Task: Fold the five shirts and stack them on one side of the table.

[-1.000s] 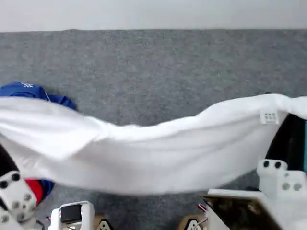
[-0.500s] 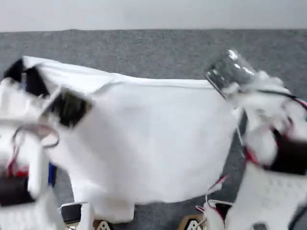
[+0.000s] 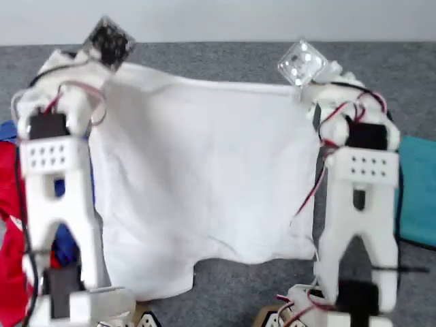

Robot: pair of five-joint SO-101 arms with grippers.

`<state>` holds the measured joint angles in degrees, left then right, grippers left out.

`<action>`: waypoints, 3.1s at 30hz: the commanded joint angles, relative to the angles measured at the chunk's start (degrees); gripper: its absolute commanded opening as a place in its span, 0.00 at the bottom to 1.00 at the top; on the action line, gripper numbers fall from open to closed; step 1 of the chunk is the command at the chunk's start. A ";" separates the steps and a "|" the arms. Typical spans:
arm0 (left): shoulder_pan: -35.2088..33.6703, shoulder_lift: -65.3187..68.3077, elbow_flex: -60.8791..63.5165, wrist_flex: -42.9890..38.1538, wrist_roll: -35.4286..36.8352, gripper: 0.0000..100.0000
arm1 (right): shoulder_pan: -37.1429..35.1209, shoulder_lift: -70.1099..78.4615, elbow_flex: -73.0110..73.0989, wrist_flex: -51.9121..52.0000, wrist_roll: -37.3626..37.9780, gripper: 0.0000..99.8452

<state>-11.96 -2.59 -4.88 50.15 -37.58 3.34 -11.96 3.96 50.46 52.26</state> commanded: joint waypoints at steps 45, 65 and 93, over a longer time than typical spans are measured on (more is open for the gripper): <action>11.96 -13.71 24.84 50.55 0.35 0.01 | -0.92 32.31 -39.74 50.77 1.93 0.01; 12.31 -16.09 41.89 50.55 -2.46 0.01 | 1.10 24.66 -24.62 52.00 4.40 0.01; 11.87 -16.26 39.16 50.46 -2.37 0.09 | 0.84 25.10 -24.18 52.35 4.31 0.13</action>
<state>0.00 -16.48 37.14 98.77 -39.96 4.13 16.62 -20.04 100.48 56.22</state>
